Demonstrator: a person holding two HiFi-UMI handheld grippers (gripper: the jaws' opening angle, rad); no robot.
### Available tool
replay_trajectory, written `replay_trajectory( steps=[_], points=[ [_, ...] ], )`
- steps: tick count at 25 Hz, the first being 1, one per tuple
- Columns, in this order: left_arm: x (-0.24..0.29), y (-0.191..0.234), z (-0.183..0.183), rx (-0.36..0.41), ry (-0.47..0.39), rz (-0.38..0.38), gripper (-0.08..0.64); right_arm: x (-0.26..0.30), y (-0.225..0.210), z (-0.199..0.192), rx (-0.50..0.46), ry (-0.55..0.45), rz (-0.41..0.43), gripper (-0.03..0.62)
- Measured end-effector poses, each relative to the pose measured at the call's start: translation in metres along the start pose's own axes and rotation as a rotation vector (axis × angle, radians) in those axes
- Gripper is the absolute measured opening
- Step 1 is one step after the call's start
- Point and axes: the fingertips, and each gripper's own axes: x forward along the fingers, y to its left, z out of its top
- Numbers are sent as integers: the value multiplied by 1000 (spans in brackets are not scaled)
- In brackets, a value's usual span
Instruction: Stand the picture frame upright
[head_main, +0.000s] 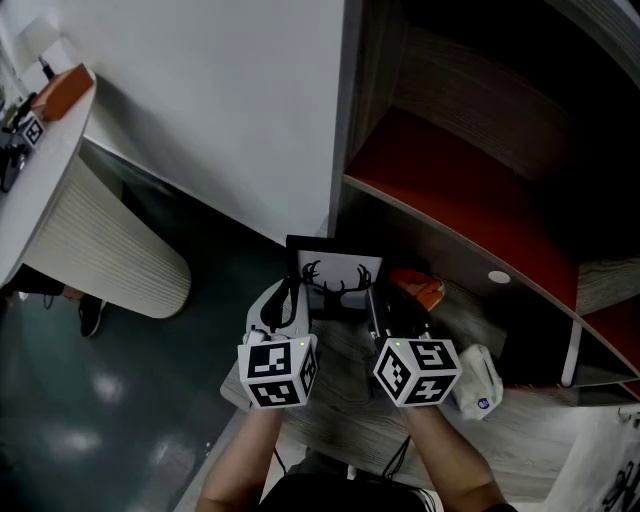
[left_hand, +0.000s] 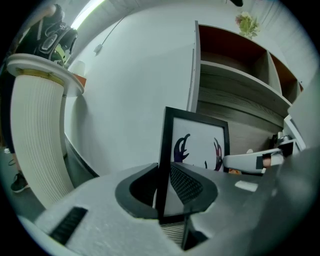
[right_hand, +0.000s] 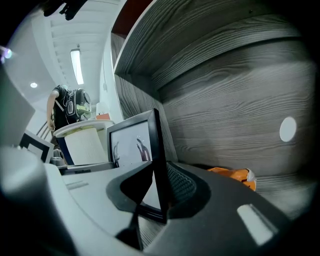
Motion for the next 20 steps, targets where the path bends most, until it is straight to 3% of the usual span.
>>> replay_trajectory(
  steps=[20],
  points=[
    [1, 7, -6, 50, 11, 14, 71, 6, 3, -11, -18, 45, 26, 81]
  ],
)
